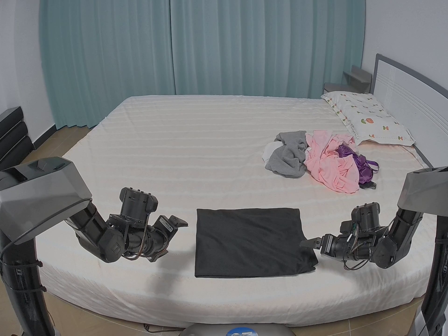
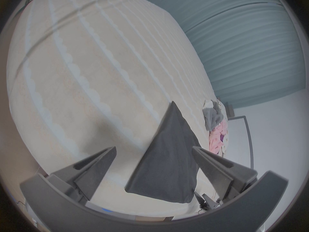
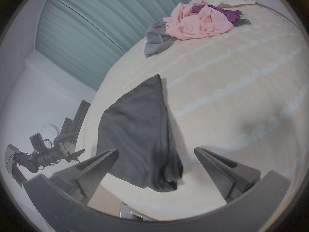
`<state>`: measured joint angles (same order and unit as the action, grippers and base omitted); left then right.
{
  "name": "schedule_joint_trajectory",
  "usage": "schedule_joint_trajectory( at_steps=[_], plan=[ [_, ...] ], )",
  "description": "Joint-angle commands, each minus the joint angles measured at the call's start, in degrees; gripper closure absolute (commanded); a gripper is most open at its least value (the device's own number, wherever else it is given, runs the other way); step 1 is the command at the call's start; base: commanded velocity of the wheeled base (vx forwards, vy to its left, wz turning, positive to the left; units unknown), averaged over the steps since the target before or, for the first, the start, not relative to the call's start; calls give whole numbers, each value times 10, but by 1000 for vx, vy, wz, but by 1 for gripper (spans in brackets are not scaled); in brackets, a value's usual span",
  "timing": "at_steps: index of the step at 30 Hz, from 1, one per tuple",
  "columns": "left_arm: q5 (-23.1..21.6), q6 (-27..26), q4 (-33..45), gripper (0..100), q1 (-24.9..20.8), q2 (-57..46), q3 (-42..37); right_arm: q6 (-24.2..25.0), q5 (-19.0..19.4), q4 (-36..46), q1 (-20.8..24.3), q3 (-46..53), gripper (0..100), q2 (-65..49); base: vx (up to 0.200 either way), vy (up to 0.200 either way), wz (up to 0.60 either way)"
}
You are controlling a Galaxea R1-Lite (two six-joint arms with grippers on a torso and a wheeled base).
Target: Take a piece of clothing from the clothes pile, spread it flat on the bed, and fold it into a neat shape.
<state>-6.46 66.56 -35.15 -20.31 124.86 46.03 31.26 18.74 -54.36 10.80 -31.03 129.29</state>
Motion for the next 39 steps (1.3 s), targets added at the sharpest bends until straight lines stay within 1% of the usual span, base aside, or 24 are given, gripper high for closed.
schedule_joint_trajectory(
  at_steps=[1,2,3,5,8,12,13,14,15,17,20,21,24,29,35,36,39],
  plan=[
    [0,2,0,0,-2,0,0,28,-1,-2,2,-32,0,-9,0,0,0],
    [0,2,0,0,-2,0,0,43,-1,-2,4,-44,0,-6,0,0,0],
    [0,2,0,0,-2,0,0,43,-1,-2,4,-44,0,-6,0,0,0],
    [0,3,0,0,-2,0,2,77,-1,6,5,-90,0,12,0,0,0],
    [0,2,0,0,-2,4,6,104,-5,13,6,-153,0,58,0,0,0],
    [1,2,-1,0,-2,6,6,113,-18,43,6,-221,0,98,0,0,0],
    [1,2,-1,0,-2,6,6,113,-18,43,6,-221,0,98,0,0,0],
    [1,2,-1,0,-2,6,6,122,-26,69,4,-267,0,114,0,0,0],
    [2,2,-1,0,-2,6,6,124,-27,74,3,-277,0,117,0,0,0],
    [4,2,-1,0,-2,6,6,130,-34,111,-1,-328,0,134,0,0,0],
    [5,2,-8,0,-2,7,5,131,-54,146,-3,-385,0,156,0,0,0],
    [6,2,-11,0,-2,7,4,133,-63,152,-2,-403,0,165,0,0,0],
    [6,2,-15,0,-2,7,2,140,-73,160,4,-446,0,192,0,0,0],
    [7,2,-16,0,-2,7,1,141,-86,200,15,-490,0,213,0,0,0],
    [7,1,-17,0,-2,8,2,145,-91,199,16,-502,0,213,0,0,0],
    [7,1,-17,0,-2,8,1,146,-93,196,15,-502,100,213,0,0,0],
    [7,1,-17,0,-2,8,1,149,-101,196,12,-504,100,211,0,0,0]
  ],
)
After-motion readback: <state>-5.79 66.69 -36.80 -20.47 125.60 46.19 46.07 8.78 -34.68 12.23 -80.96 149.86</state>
